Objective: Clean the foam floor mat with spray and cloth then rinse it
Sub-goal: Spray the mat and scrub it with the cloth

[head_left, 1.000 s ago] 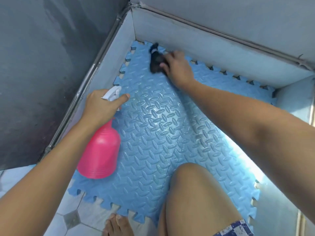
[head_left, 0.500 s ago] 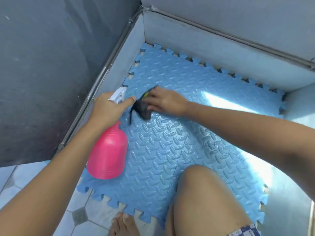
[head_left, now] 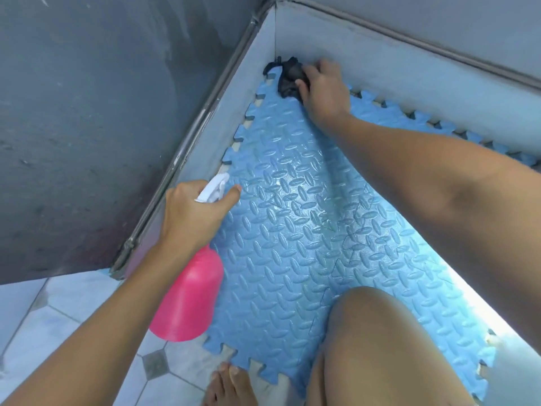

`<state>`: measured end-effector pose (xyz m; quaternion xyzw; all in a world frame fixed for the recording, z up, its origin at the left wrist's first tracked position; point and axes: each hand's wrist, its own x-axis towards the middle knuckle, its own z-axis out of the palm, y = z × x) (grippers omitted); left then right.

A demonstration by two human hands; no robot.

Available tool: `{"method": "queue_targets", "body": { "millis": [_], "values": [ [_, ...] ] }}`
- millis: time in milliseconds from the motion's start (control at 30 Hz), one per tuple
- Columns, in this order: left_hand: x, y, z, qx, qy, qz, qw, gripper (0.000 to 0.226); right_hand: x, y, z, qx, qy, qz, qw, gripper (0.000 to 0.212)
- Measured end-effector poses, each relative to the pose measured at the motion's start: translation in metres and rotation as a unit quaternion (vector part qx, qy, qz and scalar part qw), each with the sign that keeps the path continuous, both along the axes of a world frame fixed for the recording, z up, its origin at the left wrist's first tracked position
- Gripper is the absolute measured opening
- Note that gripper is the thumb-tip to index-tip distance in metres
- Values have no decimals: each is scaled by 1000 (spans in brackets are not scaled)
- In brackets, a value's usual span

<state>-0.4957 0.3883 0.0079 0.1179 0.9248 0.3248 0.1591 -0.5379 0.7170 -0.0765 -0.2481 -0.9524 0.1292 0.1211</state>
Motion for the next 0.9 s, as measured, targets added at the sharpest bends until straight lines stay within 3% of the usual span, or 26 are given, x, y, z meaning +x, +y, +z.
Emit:
{"method": "queue_targets", "body": {
  "millis": [167, 333, 500, 567, 600, 667, 767, 833, 900],
  "values": [
    [5, 1, 8, -5, 37, 7, 999, 63, 3, -26, 0, -19, 24, 20, 999, 34],
    [5, 1, 10, -8, 51, 0, 999, 63, 46, -115, -2, -41, 34, 197, 979, 30],
    [2, 6, 12, 3, 45, -1, 999, 65, 118, -138, -10, -13, 45, 477, 877, 34],
    [-2, 11, 11, 9, 38, 4, 999, 63, 110, -110, -9, 6, 12, 523, 852, 36],
    [-4, 13, 11, 7, 37, 4, 999, 63, 98, -92, -7, 18, 2, 509, 860, 36],
    [-7, 16, 11, 4, 32, -2, 999, 63, 68, -50, -2, 38, 4, 408, 912, 35],
    [-8, 16, 10, 5, 22, -5, 1000, 62, 27, -2, 5, 2, 1, 141, 990, 37],
    [-8, 16, 10, -1, 25, -7, 1000, 62, 9, -2, 4, -38, 4, -6, 999, 40],
    [-8, 16, 9, -2, 28, -14, 1000, 61, 5, -28, 3, -39, 16, -28, 999, 38]
  ]
}}
